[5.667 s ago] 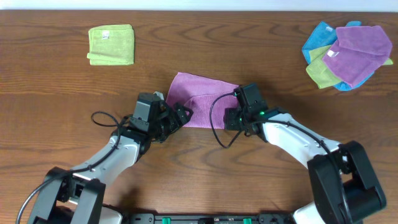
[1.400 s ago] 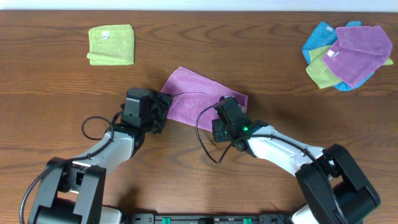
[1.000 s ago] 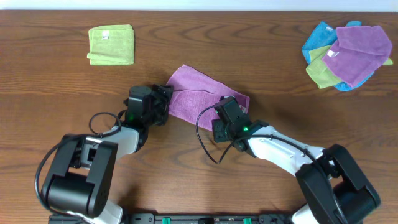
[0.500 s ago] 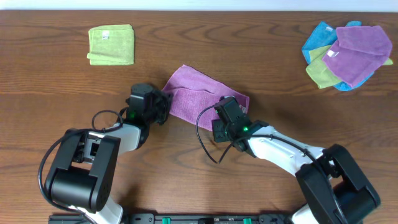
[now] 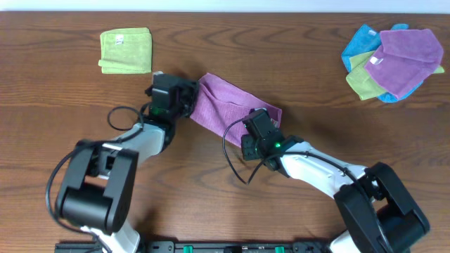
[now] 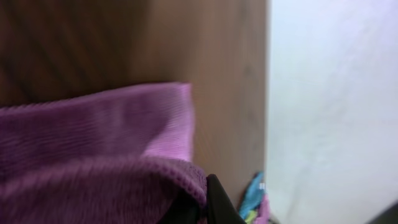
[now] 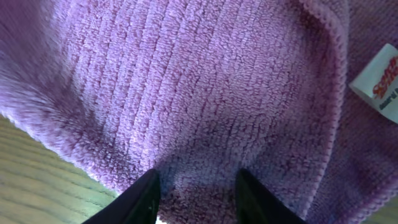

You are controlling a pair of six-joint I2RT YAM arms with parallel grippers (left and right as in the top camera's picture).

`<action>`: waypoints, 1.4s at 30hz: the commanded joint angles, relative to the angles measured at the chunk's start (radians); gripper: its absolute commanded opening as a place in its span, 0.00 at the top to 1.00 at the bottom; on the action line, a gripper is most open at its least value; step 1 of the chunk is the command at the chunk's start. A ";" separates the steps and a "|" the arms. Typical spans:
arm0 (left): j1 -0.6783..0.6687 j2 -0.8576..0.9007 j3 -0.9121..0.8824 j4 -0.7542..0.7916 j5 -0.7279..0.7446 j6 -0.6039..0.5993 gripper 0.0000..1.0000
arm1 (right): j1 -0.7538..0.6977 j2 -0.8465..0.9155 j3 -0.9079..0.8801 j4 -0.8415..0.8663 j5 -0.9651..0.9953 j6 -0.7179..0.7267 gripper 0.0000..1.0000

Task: Fold the cloth

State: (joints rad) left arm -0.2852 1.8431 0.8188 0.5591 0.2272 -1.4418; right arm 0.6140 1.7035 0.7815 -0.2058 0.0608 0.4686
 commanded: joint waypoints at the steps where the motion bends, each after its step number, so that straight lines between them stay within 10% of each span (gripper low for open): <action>1: -0.029 0.068 0.010 0.023 -0.012 -0.026 0.94 | 0.003 0.083 -0.076 -0.056 -0.042 0.042 0.29; 5: -0.043 0.128 0.031 0.051 0.034 -0.032 0.94 | 0.003 0.078 -0.074 -0.061 -0.043 0.055 0.03; 23: 0.012 0.139 0.087 0.005 0.159 0.061 0.94 | -0.010 -0.285 0.017 -0.183 -0.140 0.076 0.02; 42: -0.011 0.139 0.087 -0.038 0.171 0.084 0.94 | -0.257 -0.170 0.019 -0.213 -0.087 -0.274 0.08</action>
State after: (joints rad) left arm -0.2962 1.9789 0.8890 0.5232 0.3897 -1.3792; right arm 0.3798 1.5326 0.7933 -0.4213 -0.0189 0.2665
